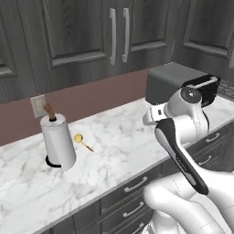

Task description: Organize the utensils by type. Pick up the wooden spoons from the counter and place them in the open cabinet. Then pick up the metallic utensils from the counter and place them in the open drawer.

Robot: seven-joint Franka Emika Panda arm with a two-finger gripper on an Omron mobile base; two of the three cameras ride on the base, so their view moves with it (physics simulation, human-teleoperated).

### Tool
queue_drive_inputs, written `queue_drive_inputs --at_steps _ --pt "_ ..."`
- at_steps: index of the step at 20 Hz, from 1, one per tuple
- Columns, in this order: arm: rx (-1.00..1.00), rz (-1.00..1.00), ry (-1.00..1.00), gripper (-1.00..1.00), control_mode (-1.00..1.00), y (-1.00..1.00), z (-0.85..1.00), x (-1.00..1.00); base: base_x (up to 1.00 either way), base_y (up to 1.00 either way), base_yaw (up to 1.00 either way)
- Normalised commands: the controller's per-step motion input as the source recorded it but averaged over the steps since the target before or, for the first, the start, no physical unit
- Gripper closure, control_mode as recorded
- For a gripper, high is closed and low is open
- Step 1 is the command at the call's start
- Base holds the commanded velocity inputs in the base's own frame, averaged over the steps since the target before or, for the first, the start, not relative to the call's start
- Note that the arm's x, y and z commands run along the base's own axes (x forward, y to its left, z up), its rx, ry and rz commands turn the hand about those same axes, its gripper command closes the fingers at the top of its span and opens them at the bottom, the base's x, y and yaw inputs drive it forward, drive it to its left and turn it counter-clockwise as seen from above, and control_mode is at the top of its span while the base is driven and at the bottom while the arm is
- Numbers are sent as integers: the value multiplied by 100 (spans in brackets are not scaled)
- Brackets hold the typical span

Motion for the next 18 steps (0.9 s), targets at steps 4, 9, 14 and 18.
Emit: queue_drive_inputs --at_steps 4,9,14,18 --pt "0 0 0 100 100 0 0 0 -31 -5 -40" --pt "0 0 0 100 100 0 0 0 -30 0 -40" --pt "0 0 0 100 100 0 0 0 -30 0 -40" --pt "0 0 0 100 100 0 0 0 -32 0 -39"
